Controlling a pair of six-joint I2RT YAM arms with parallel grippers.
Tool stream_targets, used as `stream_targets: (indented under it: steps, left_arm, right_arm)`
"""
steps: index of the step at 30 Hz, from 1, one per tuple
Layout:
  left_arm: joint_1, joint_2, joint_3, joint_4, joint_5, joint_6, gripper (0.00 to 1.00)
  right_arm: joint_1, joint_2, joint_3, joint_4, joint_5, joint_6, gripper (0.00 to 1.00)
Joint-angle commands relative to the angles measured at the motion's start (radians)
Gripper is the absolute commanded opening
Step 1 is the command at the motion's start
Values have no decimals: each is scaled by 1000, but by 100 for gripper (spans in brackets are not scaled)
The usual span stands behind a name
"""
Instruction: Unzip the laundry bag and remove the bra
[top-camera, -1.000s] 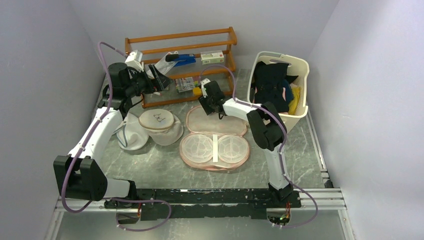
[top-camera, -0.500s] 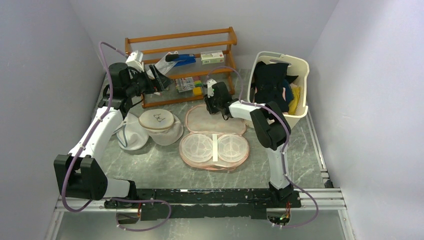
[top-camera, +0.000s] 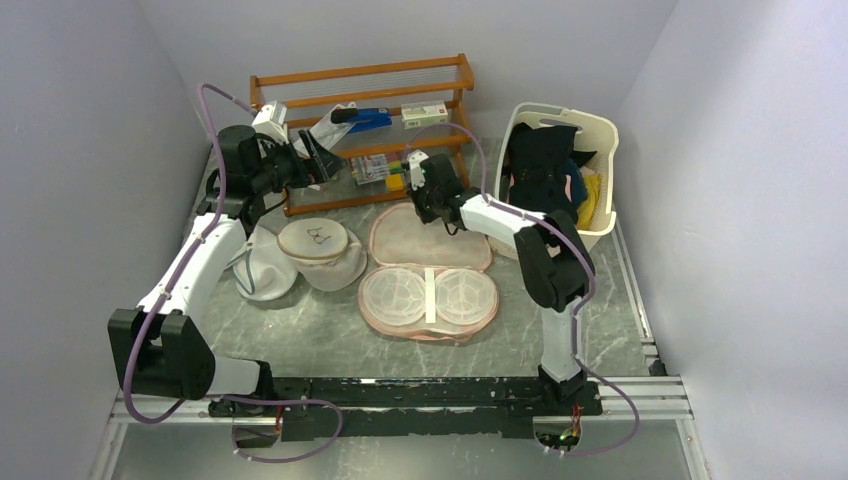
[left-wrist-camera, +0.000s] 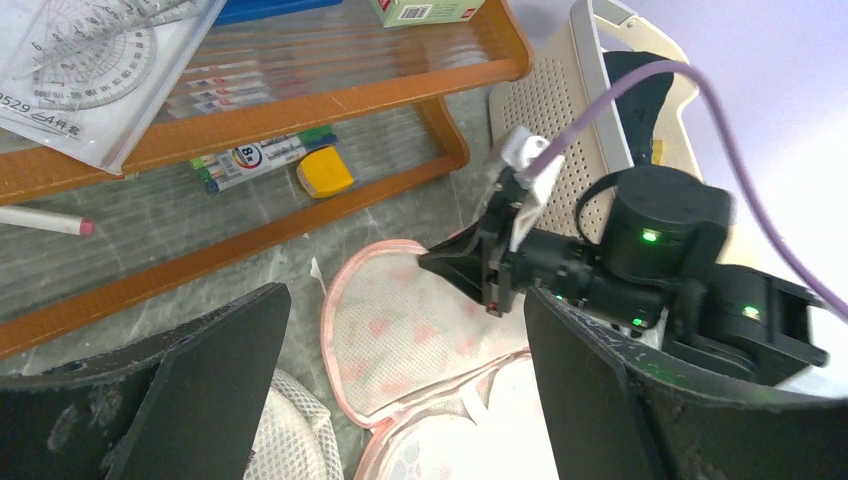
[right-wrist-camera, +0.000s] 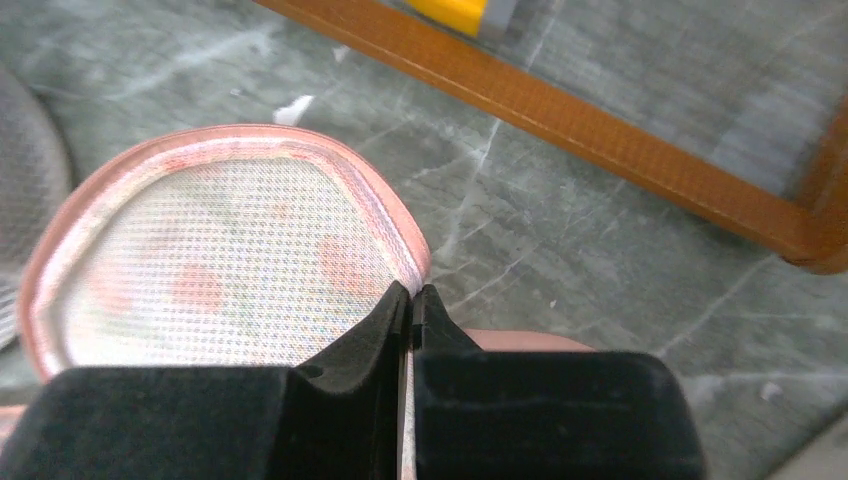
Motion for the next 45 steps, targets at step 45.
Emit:
stream_targets:
  steps: [45]
  left_arm:
    - [7, 3, -1, 43, 29, -12, 99]
  right_arm:
    - [390, -610, -447, -332, 308, 66, 0]
